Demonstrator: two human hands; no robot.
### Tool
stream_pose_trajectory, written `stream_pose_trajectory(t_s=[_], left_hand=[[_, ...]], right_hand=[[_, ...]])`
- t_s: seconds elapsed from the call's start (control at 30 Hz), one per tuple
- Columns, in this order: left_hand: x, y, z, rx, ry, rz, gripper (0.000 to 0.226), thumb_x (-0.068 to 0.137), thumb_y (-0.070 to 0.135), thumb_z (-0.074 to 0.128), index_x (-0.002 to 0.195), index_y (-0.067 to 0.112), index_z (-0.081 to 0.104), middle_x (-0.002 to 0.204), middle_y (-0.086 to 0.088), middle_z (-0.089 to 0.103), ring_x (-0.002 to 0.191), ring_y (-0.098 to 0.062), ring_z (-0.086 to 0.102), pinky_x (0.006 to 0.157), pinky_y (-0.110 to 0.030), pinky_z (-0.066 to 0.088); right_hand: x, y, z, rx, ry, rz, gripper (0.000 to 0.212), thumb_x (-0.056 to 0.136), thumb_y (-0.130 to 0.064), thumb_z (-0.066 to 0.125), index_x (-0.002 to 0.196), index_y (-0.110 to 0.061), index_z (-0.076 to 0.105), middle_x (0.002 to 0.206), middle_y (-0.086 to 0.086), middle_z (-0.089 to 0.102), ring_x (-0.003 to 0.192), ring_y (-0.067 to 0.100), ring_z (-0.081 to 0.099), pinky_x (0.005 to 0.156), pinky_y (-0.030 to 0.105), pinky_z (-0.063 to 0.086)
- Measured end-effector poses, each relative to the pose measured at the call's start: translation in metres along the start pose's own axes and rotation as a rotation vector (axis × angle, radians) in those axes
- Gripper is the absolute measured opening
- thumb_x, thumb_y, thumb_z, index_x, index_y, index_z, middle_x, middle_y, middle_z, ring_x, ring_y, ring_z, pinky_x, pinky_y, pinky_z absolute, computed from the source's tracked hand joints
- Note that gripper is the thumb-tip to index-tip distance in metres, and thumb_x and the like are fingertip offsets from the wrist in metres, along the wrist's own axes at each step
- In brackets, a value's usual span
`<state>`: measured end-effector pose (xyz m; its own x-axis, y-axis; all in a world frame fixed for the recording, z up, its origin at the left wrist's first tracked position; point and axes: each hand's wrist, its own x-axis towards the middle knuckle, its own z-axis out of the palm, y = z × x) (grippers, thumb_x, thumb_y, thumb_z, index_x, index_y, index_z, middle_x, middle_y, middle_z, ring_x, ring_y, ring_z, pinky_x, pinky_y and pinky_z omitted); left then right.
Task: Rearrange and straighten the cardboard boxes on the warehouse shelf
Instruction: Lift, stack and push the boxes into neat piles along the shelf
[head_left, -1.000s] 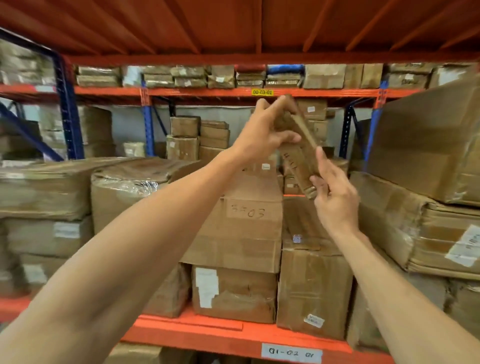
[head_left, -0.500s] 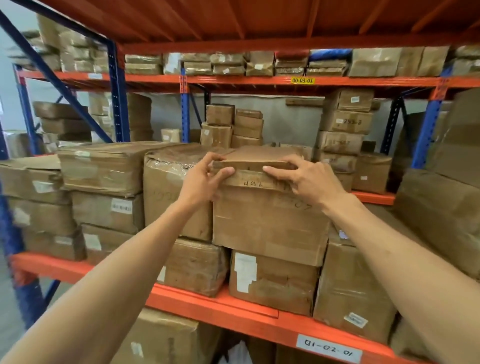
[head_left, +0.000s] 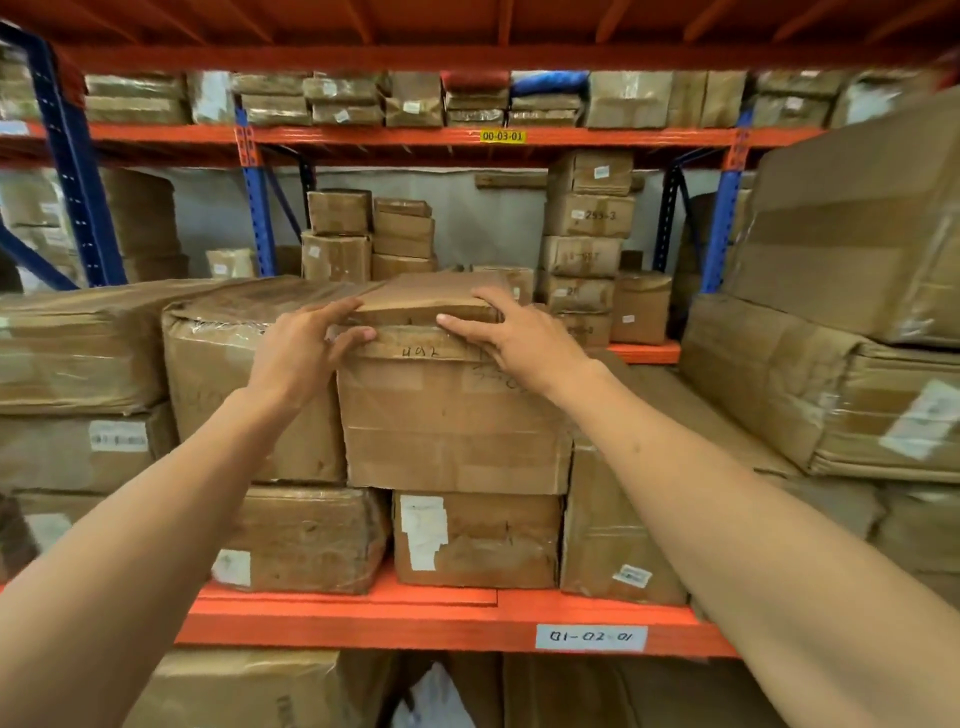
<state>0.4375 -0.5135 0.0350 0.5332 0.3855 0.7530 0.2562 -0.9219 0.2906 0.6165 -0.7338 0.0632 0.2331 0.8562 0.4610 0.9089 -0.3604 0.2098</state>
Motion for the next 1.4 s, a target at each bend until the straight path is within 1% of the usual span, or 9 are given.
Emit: stream_pose_trajectory(t_s=[0.27, 0.43, 0.53, 0.67, 0.8, 0.87, 1.03, 1.27, 1.4], left_hand=[[0.002, 0.009, -0.002, 0.271, 0.0, 0.076, 0.058, 0.093, 0.06, 0.055, 0.138, 0.023, 0.059, 0.122, -0.022, 0.063, 0.102, -0.044, 0.063, 0.075, -0.053, 0.055], [0.004, 0.025, 0.007, 0.344, 0.063, 0.206, 0.064, 0.097, 0.06, 0.047, 0.15, 0.025, 0.043, 0.144, -0.028, 0.046, 0.127, -0.047, 0.047, 0.103, -0.059, 0.039], [0.014, 0.055, 0.019, 0.309, 0.082, 0.284, 0.067, 0.098, 0.062, 0.041, 0.152, 0.022, 0.042, 0.144, -0.03, 0.046, 0.129, -0.047, 0.046, 0.104, -0.058, 0.037], [0.034, 0.124, 0.038, 0.246, 0.018, 0.346, 0.068, 0.098, 0.06, 0.042, 0.153, 0.021, 0.041, 0.142, -0.026, 0.049, 0.128, -0.046, 0.048, 0.104, -0.057, 0.039], [0.047, 0.212, 0.059, 0.151, -0.043, 0.498, 0.071, 0.096, 0.06, 0.046, 0.156, 0.023, 0.037, 0.14, -0.026, 0.05, 0.126, -0.044, 0.05, 0.1, -0.056, 0.044], [0.053, 0.26, 0.066, 0.09, -0.076, 0.54, 0.072, 0.096, 0.062, 0.046, 0.158, 0.028, 0.031, 0.144, -0.023, 0.047, 0.128, -0.042, 0.048, 0.098, -0.054, 0.045], [0.074, 0.369, 0.078, 0.003, -0.116, 0.628, 0.079, 0.094, 0.069, 0.044, 0.16, 0.039, 0.013, 0.158, -0.017, 0.028, 0.138, -0.04, 0.038, 0.095, -0.056, 0.048], [0.115, 0.491, 0.086, -0.043, -0.213, 0.637, 0.1, 0.085, 0.075, 0.056, 0.158, 0.046, -0.005, 0.168, -0.017, 0.0, 0.14, -0.049, 0.037, 0.108, -0.058, 0.037], [0.134, 0.533, 0.099, -0.033, -0.271, 0.62, 0.115, 0.077, 0.077, 0.065, 0.156, 0.047, -0.012, 0.166, -0.023, 0.004, 0.14, -0.049, 0.037, 0.11, -0.06, 0.036]], right_hand=[[-0.029, -0.009, 0.008, 0.274, -0.023, 0.09, 0.06, 0.108, -0.038, 0.054, 0.16, -0.053, 0.028, 0.172, -0.011, -0.015, 0.152, 0.036, 0.03, 0.119, 0.054, 0.035], [-0.068, 0.01, 0.002, 0.513, 0.152, 0.201, 0.065, 0.107, -0.047, 0.053, 0.157, -0.063, 0.016, 0.169, -0.021, -0.015, 0.155, 0.031, 0.025, 0.119, 0.053, 0.033], [-0.098, 0.03, -0.008, 0.656, 0.377, 0.341, 0.063, 0.103, -0.051, 0.055, 0.153, -0.07, 0.021, 0.169, -0.02, -0.005, 0.153, 0.027, 0.03, 0.12, 0.053, 0.035], [-0.151, 0.065, -0.029, 0.836, 0.695, 0.57, 0.066, 0.098, -0.059, 0.06, 0.153, -0.067, 0.023, 0.169, -0.014, 0.007, 0.111, -0.006, 0.065, 0.099, 0.018, 0.053], [-0.213, 0.108, -0.05, 0.87, 0.904, 0.768, 0.073, 0.095, -0.066, 0.057, 0.157, -0.061, 0.019, 0.17, -0.002, 0.017, 0.142, 0.023, 0.05, 0.113, 0.056, 0.045], [-0.243, 0.128, -0.06, 0.921, 0.955, 0.823, 0.072, 0.098, -0.063, 0.059, 0.155, -0.064, 0.016, 0.169, -0.001, 0.024, 0.144, 0.03, 0.047, 0.108, 0.057, 0.05], [-0.292, 0.178, -0.071, 1.067, 1.006, 0.873, 0.086, 0.099, -0.054, 0.064, 0.164, -0.051, 0.007, 0.171, -0.001, 0.022, 0.116, 0.021, 0.068, 0.082, 0.039, 0.064], [-0.31, 0.24, -0.07, 1.212, 0.916, 0.93, 0.101, 0.093, -0.055, 0.072, 0.163, -0.052, -0.001, 0.174, 0.0, 0.008, 0.103, 0.026, 0.075, 0.075, 0.043, 0.066], [-0.309, 0.275, -0.07, 1.258, 0.808, 0.96, 0.104, 0.093, -0.053, 0.074, 0.162, -0.054, -0.003, 0.17, 0.007, 0.028, 0.09, 0.028, 0.079, 0.072, 0.042, 0.066]])
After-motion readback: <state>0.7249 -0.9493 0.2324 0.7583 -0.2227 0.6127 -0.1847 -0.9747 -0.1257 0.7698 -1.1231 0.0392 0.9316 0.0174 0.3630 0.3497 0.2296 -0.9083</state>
